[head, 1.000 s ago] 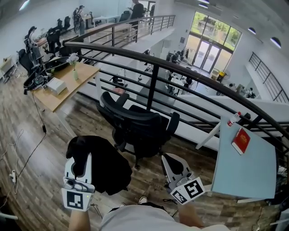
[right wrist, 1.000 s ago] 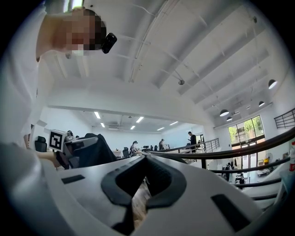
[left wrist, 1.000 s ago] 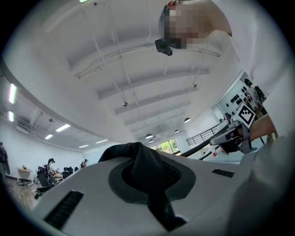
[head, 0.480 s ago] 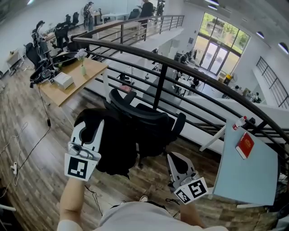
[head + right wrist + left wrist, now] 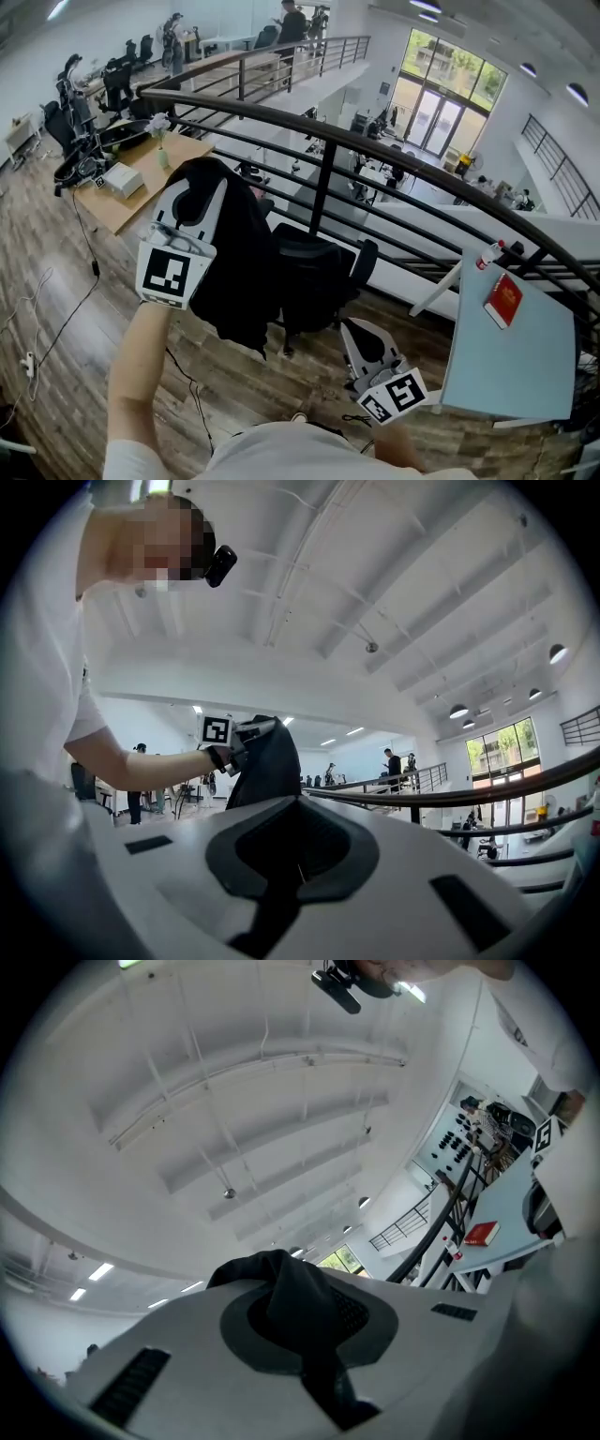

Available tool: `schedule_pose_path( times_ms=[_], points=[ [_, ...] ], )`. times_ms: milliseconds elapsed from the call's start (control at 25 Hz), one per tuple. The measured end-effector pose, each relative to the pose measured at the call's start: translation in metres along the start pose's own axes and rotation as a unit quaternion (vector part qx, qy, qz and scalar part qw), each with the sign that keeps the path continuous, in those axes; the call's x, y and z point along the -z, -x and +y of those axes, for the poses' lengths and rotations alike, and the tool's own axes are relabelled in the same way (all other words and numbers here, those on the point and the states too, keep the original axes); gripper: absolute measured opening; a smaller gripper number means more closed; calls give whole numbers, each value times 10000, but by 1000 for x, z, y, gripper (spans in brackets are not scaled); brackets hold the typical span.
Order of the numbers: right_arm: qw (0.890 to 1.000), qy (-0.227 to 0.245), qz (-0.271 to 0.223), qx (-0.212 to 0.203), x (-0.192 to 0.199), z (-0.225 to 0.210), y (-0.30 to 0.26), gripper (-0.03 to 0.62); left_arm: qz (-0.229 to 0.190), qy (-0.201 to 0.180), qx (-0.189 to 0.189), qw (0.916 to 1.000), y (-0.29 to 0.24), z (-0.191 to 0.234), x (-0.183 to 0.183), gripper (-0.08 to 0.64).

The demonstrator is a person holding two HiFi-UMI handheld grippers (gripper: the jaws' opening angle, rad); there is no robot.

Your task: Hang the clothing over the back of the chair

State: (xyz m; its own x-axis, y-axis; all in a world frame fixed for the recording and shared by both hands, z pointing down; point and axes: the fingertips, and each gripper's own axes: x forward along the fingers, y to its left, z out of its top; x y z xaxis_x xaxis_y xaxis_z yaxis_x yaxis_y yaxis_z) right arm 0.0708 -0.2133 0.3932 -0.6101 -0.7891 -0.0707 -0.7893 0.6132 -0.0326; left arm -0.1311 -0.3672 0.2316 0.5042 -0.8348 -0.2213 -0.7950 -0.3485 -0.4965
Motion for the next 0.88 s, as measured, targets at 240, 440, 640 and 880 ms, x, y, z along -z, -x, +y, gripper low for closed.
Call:
schedule_pose_path(
  times_ms=[240,440,640,880],
  points=[
    [10000,-44,26,46,1,-2,3,15,227,-579,406,9972,-70,-11,-1,37],
    [9996,-77,54,277,8,-16,11,15,149,-416,318,9985,-95,13,-12,38],
    [9990,-92,41,443,3,-22,12,15,-189,-460,262,9984,-121,30,-52,37],
    [9980,-11,-96,618,-10,-31,18,15,-363,-383,241,9983,-159,34,-79,38]
  ],
)
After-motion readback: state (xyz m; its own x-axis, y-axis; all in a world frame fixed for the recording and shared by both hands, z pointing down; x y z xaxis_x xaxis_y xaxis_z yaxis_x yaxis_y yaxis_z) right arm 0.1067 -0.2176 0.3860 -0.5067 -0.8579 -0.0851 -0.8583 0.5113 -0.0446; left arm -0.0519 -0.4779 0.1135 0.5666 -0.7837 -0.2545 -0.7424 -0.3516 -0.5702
